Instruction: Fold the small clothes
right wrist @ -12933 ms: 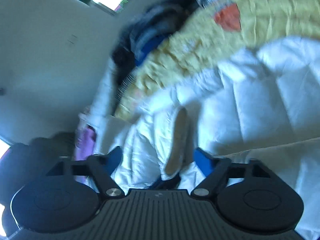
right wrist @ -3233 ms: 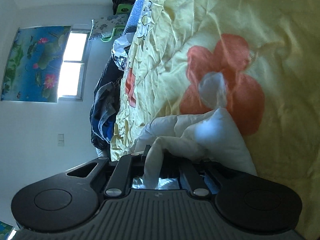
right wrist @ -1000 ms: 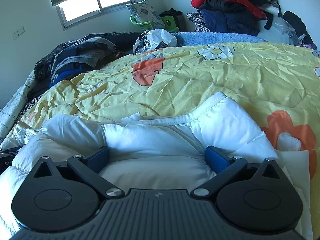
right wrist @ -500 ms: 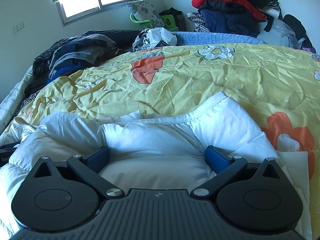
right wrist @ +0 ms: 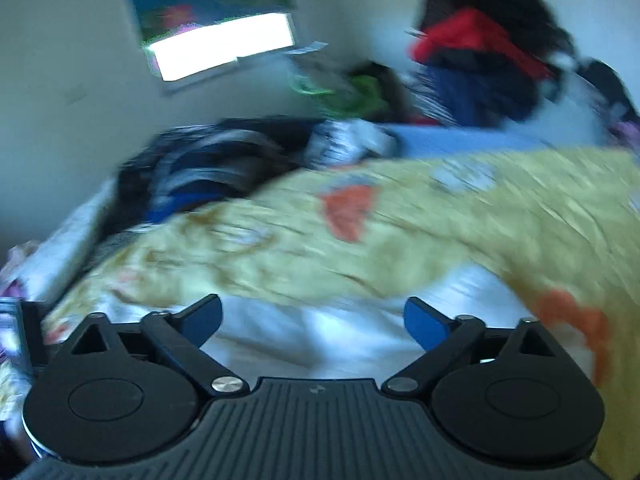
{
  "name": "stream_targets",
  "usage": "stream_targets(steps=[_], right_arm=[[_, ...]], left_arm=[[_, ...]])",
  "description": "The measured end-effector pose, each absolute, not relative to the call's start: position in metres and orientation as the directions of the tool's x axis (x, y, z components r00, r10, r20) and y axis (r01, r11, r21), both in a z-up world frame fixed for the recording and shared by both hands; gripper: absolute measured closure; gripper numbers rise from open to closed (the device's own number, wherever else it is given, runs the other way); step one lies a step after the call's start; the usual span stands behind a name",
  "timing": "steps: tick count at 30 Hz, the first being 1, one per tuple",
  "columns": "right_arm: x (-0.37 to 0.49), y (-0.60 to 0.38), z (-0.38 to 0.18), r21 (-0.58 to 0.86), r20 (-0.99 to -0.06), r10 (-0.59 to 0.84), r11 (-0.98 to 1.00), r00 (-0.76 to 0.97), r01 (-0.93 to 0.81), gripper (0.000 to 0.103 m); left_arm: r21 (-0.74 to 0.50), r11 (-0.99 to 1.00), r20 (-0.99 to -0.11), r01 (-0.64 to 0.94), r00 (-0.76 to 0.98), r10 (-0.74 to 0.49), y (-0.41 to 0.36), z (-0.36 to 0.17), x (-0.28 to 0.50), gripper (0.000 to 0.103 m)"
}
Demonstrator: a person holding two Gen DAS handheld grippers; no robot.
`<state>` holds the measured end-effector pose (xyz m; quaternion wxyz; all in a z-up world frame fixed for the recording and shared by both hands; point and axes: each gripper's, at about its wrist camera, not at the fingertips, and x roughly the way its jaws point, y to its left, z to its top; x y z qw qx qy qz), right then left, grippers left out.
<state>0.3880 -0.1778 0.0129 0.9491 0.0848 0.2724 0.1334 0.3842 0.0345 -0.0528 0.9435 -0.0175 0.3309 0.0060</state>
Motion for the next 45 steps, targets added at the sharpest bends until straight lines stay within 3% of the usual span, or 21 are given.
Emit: stream_targets(steps=[4, 7, 12, 34, 37, 40, 45], right_arm=[[0.412, -0.127, 0.001, 0.154, -0.584, 0.315, 0.948, 0.748, -0.279, 0.003], [0.439, -0.111, -0.037, 0.062, -0.695, 0.205, 0.972, 0.690, -0.226, 0.001], [0.445, -0.132, -0.055, 0.220, -0.658, 0.298, 0.954, 0.691, -0.202, 0.002], [0.426, -0.127, -0.056, 0.167, -0.619, 0.257, 0.966, 0.742, -0.196, 0.002], [0.382, -0.141, -0.032, 0.179, -0.568, 0.248, 0.968, 0.785, -0.176, 0.003], [0.328, -0.159, -0.004, 0.183, -0.517, 0.303, 0.953, 0.801, -0.242, 0.003], [0.231, -0.222, 0.023, 0.353, -0.509, 0.461, 0.882, 0.727, -0.313, 0.000]], left_arm=[[-0.032, 0.999, -0.624, -0.023, 0.781, -0.002, 0.035, -0.053, 0.384, 0.000], [-0.043, 0.999, -0.622, -0.024, 0.783, -0.008, 0.036, -0.052, 0.383, 0.000], [-0.053, 0.998, -0.622, -0.025, 0.783, -0.013, 0.036, -0.052, 0.383, 0.000], [-0.010, 0.999, -0.613, -0.037, 0.790, 0.023, 0.031, -0.052, 0.382, 0.000], [0.037, 0.997, -0.586, -0.066, 0.807, 0.075, 0.027, -0.047, 0.375, 0.000], [0.085, 0.991, -0.488, -0.106, 0.862, 0.134, 0.025, -0.030, 0.344, 0.000], [-0.173, 0.985, -0.404, -0.025, 0.914, -0.047, 0.064, 0.007, 0.243, 0.000]])
